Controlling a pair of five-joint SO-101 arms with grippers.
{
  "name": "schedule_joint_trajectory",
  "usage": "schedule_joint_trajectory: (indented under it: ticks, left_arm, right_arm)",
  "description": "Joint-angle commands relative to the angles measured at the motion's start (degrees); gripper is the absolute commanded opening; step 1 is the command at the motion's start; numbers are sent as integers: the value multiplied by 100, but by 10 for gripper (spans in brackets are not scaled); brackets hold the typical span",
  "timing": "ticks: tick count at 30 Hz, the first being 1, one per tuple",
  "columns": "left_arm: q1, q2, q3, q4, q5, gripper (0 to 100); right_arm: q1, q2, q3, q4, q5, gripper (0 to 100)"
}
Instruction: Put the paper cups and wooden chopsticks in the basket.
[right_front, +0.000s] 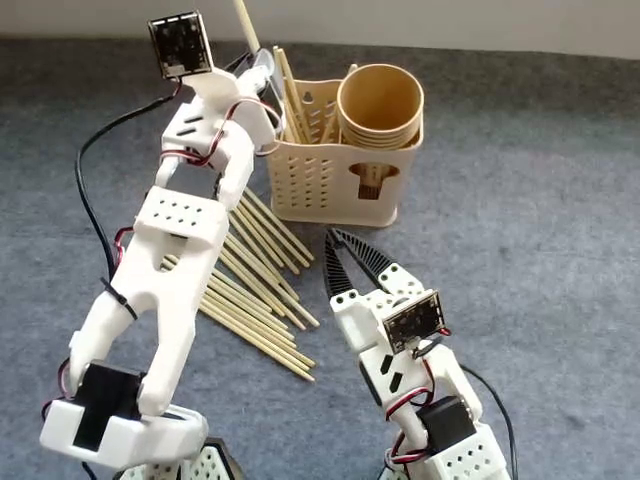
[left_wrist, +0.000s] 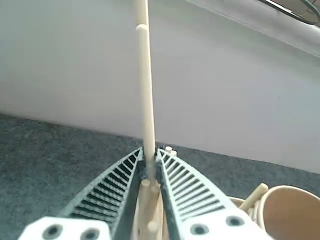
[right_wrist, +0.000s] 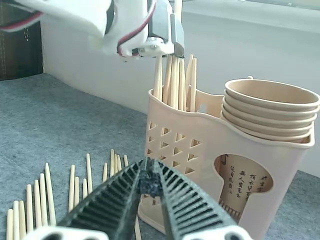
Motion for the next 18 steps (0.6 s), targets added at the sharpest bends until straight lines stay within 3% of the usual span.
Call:
schedule_joint_trajectory:
  ticks: [1, 7, 18]
  left_arm:
    - [48, -31, 242, -18, -132, 5]
    - [119, -31, 505, -18, -738, 5]
    - [338, -470, 629, 308, -712, 104]
  right_arm:
    - [-13, -75, 585, 22, 88, 6]
    - [-13, -75, 585, 22, 88, 6]
    - [-13, -75, 585, 13, 97, 6]
